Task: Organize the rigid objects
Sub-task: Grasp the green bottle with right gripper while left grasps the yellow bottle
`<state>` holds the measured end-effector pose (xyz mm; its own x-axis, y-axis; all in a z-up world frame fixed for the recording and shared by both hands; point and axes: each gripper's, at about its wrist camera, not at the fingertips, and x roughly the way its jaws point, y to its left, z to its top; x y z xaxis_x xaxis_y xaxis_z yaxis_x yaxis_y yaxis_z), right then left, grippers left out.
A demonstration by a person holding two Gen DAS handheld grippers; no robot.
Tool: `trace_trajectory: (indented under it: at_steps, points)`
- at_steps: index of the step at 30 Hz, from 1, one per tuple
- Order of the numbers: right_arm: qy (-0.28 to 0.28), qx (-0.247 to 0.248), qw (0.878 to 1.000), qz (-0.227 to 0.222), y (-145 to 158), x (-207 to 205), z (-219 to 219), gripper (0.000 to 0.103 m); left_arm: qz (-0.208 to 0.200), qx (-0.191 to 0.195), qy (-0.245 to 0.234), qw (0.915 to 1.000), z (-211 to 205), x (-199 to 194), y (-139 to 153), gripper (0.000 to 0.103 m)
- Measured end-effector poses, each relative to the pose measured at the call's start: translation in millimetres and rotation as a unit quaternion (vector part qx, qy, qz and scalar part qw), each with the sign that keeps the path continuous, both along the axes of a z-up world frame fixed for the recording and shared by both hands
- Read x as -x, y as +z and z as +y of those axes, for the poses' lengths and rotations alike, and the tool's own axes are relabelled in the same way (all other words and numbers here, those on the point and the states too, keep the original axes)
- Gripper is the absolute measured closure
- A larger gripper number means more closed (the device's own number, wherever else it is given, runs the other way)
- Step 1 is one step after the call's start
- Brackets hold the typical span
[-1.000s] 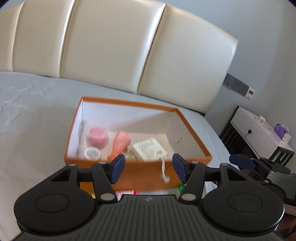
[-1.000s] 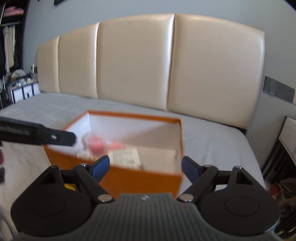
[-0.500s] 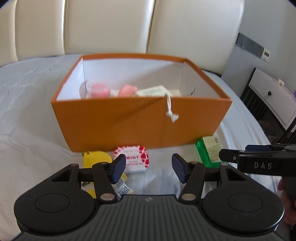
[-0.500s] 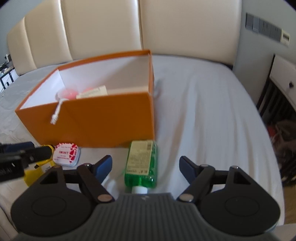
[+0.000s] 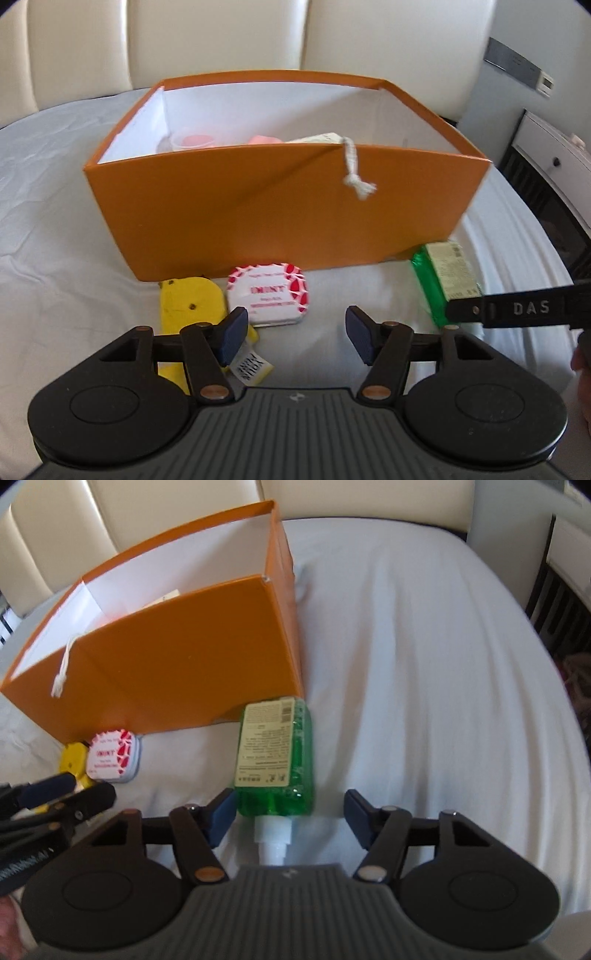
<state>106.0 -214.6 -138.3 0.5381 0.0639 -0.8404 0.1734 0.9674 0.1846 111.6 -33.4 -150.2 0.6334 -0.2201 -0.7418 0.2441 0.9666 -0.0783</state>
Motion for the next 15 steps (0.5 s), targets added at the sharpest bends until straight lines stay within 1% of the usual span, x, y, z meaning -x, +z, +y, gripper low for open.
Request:
trace_trajectory:
  at_steps: [2,5,6,9,10,11,13,15]
  points:
    - [-0.001,-0.005,1.000,-0.001,-1,-3,1,0.040,0.001,-0.004,0.006,1.0000,1,-3,0,0.031]
    - [-0.003,-0.014,1.000,-0.005,-3,-8,3,0.048,-0.003,-0.017,0.010,0.9998,1,-5,-2,0.031]
    - [-0.001,-0.011,1.000,-0.004,-4,-10,6,0.050,0.000,-0.018,0.012,0.9998,2,-6,-3,0.031]
    - [0.003,0.005,1.000,0.000,-8,-16,14,0.050,0.013,-0.018,0.029,0.9993,8,-10,-4,0.031]
    - [0.005,0.011,1.000,0.002,-8,-17,15,0.053,0.020,-0.018,0.037,0.9989,11,-11,-4,0.031]
    - [0.008,0.013,1.000,0.001,-8,-17,16,0.053,0.026,-0.018,0.043,0.9986,14,-10,-4,0.031]
    - [0.022,0.004,1.000,-0.005,-7,-15,18,0.054,0.036,-0.008,0.059,0.9976,22,-4,-3,0.029]
    - [0.047,-0.003,0.999,-0.008,-6,-13,24,0.054,0.047,0.011,0.079,0.9957,30,-2,-3,0.026]
